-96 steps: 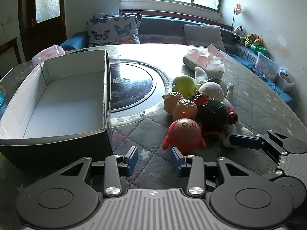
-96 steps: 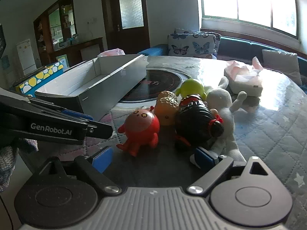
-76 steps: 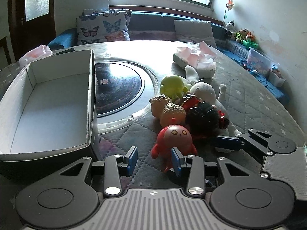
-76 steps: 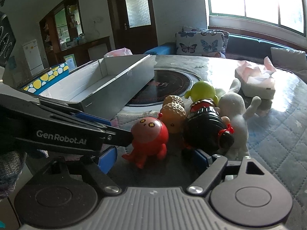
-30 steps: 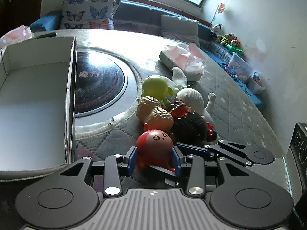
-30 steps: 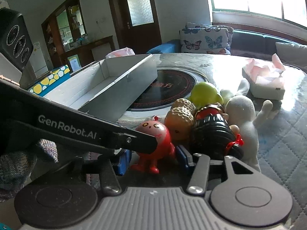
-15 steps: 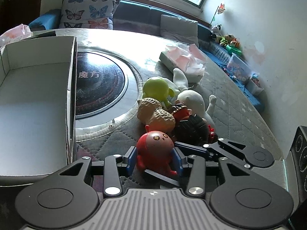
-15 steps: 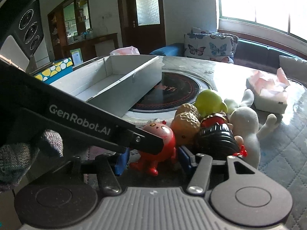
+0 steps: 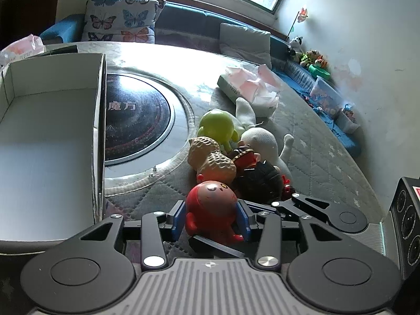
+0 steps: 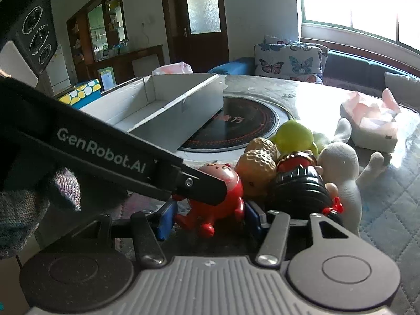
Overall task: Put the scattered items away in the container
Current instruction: 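Lift the red figure with the left gripper and lower it into the white box, then open the left gripper to release the red figure and withdraw, then move the left gripper to the black-and-red figure in the pile, then close the left gripper on the black-and-red figure and lift it, then carry the black-and-red figure with the left gripper into the white box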
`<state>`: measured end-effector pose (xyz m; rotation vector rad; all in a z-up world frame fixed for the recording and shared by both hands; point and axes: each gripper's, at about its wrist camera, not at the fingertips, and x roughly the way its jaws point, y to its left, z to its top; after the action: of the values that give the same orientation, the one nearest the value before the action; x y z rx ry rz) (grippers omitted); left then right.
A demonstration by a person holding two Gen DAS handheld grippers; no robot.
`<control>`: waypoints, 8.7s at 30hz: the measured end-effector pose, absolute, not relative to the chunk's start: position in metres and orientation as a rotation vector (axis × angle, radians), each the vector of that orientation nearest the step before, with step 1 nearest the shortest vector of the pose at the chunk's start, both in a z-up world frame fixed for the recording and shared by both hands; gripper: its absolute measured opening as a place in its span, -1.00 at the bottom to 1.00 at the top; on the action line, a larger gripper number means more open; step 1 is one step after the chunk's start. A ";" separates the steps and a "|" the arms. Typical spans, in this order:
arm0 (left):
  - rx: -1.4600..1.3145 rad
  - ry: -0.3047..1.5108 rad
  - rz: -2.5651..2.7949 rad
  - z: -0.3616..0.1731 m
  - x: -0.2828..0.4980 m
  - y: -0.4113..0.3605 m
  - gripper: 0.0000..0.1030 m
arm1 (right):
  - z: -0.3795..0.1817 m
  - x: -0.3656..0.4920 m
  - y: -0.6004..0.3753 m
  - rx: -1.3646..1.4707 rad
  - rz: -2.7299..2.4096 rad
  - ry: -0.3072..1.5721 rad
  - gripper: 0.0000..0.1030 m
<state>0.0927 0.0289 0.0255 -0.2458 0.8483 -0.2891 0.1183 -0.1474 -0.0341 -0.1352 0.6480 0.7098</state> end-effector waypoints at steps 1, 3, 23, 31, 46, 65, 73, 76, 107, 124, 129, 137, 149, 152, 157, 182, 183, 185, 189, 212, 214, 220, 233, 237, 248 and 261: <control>-0.248 0.842 -0.289 0.028 0.091 0.030 -0.13 | -0.033 0.117 -0.147 -0.138 0.711 0.643 0.09; -0.254 0.822 -0.288 0.034 0.086 0.033 -0.13 | -0.027 0.115 -0.146 -0.142 0.716 0.630 0.09; -0.283 0.643 -0.085 0.084 0.099 0.146 -0.13 | 0.030 0.152 -0.029 -0.229 0.907 0.502 0.09; -0.331 0.716 -0.055 0.060 0.126 0.187 -0.13 | 0.010 0.178 0.021 -0.309 0.950 0.588 0.09; -0.433 0.823 -0.071 0.023 0.149 0.206 -0.17 | -0.017 0.198 0.061 -0.540 0.932 0.702 0.10; -0.428 0.795 -0.026 0.035 0.138 0.201 -0.16 | 0.009 0.181 0.028 -0.403 0.921 0.617 0.32; -0.418 0.748 -0.035 0.052 0.124 0.184 -0.16 | 0.025 0.161 -0.004 -0.333 0.914 0.561 0.32; -0.407 0.731 -0.041 0.059 0.118 0.173 -0.16 | 0.029 0.152 -0.018 -0.321 0.905 0.541 0.32; -0.345 0.773 -0.260 0.053 0.095 0.042 -0.16 | 0.008 0.107 -0.173 -0.159 0.581 0.568 0.33; -0.337 0.847 -0.297 0.036 0.108 0.012 -0.17 | -0.003 0.117 -0.207 -0.135 0.528 0.580 0.30; -0.344 0.846 -0.278 0.037 0.108 0.017 -0.17 | -0.007 0.123 -0.196 -0.182 0.552 0.575 0.29; -0.359 0.837 -0.255 0.039 0.109 0.023 -0.17 | -0.013 0.133 -0.182 -0.255 0.583 0.571 0.28; -0.373 0.838 -0.244 0.036 0.109 0.029 -0.17 | -0.015 0.132 -0.164 -0.358 0.610 0.563 0.28; -0.380 0.840 -0.251 0.036 0.109 0.029 -0.17 | -0.011 0.130 -0.167 -0.329 0.640 0.585 0.25; -0.387 0.848 -0.277 0.035 0.107 0.024 -0.17 | -0.007 0.123 -0.170 -0.288 0.686 0.613 0.25; -0.427 0.916 -0.355 0.024 0.120 0.011 -0.16 | -0.022 0.123 -0.185 -0.158 0.707 0.699 0.21; -0.431 0.917 -0.354 0.024 0.120 0.011 -0.16 | -0.022 0.123 -0.185 -0.157 0.708 0.699 0.20; -0.435 0.921 -0.353 0.023 0.121 0.011 -0.16 | -0.023 0.123 -0.185 -0.153 0.706 0.700 0.19; -0.453 0.928 -0.350 0.024 0.122 0.012 -0.16 | -0.024 0.123 -0.188 -0.140 0.705 0.706 0.16; -0.344 0.915 -0.373 0.026 0.118 0.001 -0.11 | -0.026 0.120 -0.190 -0.111 0.700 0.719 0.17; -0.342 0.910 -0.376 0.026 0.117 0.001 -0.10 | -0.026 0.120 -0.191 -0.102 0.701 0.720 0.15; -0.261 0.876 -0.382 0.027 0.110 -0.009 -0.07 | -0.026 0.120 -0.193 -0.082 0.697 0.720 0.09; -0.397 0.966 -0.427 0.008 0.124 0.005 0.14 | -0.028 0.121 -0.194 -0.073 0.701 0.720 0.08; -0.408 0.970 -0.417 0.009 0.125 0.005 0.13 | -0.028 0.122 -0.194 -0.068 0.703 0.723 0.08; -0.361 0.884 -0.386 0.024 0.108 0.003 0.11 | -0.019 0.116 -0.191 -0.066 0.702 0.693 0.08; -0.371 0.691 -0.240 0.082 0.085 0.073 0.12 | 0.030 0.124 -0.129 -0.138 0.843 0.546 0.08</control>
<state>0.0850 0.0725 0.0818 -0.3715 0.6907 -0.2405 0.1237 -0.1291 0.0302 -0.1378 0.5461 0.8428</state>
